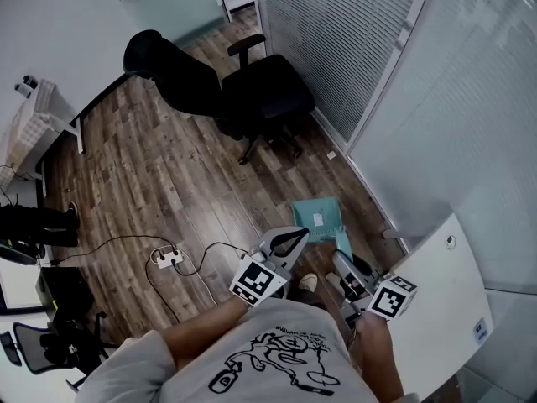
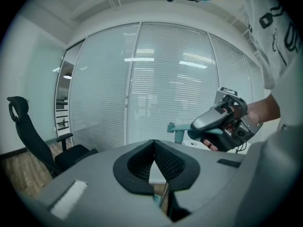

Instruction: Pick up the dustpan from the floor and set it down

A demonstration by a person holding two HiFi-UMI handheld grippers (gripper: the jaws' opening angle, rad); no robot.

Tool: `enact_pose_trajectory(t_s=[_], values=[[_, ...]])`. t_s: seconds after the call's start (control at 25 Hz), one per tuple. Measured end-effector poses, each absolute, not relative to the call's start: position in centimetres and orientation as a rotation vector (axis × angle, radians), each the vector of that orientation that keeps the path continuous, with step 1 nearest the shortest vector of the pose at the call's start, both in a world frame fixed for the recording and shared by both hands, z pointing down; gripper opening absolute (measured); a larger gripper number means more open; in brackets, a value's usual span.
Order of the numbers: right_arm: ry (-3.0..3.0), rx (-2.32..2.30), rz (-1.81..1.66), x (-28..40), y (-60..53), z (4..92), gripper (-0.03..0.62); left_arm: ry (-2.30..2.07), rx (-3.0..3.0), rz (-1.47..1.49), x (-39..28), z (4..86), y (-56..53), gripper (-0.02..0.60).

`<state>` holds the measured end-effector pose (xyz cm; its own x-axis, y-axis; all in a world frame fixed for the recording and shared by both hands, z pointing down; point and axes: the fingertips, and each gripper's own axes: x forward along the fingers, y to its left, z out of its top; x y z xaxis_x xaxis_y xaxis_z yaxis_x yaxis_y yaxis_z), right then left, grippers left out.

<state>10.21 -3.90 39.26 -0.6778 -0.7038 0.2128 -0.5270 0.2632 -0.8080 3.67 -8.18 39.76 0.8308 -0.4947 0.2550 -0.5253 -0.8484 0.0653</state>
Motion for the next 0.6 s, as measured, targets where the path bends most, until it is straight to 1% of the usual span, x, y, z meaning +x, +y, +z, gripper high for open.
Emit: enact_pose_trajectory(t_s=[0.28,0.6], values=[[2.317,-1.169,-1.422,9.9,-4.5,42.3,0.074,-0.788,2.860,0.393,3.2,42.3,-8.7,-0.006],[2.288,-1.192,-1.492,9.9,-5.5,47.5,0.074,-0.775,2.824,0.466,3.6,47.4,-9.8,-0.006]])
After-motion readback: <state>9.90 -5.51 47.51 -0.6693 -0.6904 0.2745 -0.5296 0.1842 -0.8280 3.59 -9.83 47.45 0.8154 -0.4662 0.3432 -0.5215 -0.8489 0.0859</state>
